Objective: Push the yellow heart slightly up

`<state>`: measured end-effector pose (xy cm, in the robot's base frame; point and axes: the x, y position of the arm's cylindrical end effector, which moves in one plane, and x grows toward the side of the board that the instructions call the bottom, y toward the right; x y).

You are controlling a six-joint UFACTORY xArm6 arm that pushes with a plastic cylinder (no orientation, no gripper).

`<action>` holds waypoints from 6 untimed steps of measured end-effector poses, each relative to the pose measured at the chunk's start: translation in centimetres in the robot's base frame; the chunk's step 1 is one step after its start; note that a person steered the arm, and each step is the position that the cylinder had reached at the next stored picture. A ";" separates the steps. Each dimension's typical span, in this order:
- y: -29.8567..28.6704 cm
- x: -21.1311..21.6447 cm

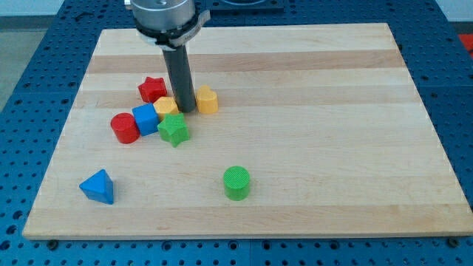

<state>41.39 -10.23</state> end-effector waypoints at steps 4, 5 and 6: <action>3.1 1.0; 3.7 -4.5; 1.0 -6.8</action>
